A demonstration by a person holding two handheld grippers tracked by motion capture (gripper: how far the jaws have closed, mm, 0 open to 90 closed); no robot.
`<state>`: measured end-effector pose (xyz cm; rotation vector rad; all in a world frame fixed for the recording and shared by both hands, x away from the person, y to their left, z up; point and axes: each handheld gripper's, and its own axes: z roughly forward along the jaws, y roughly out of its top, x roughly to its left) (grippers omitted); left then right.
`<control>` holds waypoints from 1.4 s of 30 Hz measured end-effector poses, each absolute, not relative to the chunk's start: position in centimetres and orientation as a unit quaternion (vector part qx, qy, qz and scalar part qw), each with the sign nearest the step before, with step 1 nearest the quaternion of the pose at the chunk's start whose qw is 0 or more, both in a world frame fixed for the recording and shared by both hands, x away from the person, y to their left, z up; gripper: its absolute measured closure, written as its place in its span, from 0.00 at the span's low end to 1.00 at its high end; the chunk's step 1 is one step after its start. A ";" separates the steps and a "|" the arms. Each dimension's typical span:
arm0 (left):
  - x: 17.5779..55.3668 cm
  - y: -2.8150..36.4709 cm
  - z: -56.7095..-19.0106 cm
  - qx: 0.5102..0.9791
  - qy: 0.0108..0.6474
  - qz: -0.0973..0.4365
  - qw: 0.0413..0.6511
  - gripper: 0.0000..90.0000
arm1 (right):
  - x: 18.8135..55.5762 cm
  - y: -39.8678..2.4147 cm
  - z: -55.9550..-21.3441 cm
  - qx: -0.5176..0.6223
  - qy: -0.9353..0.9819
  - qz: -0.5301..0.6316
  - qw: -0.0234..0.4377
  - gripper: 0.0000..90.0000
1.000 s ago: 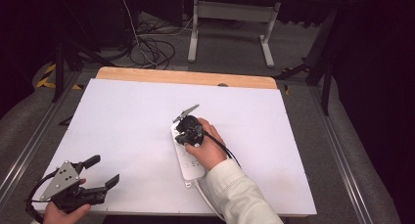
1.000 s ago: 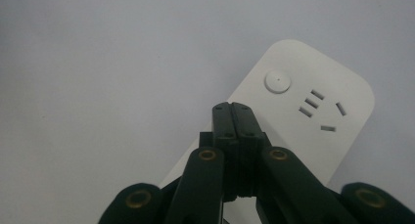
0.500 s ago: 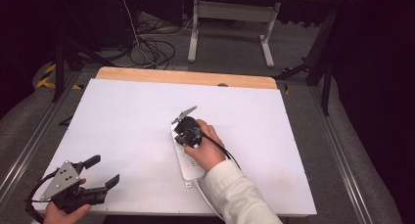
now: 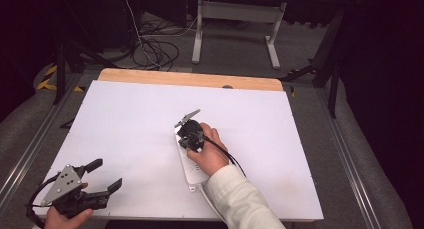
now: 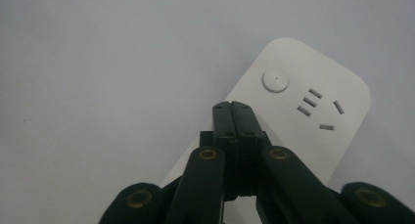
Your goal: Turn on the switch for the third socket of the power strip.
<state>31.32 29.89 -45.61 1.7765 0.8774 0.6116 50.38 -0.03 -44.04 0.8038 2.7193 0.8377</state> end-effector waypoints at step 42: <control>31.3 29.7 -45.7 0.738 0.366 0.252 0.508 0.15 | 50.0 -0.2 -44.6 0.289 0.906 0.293 0.101 1.00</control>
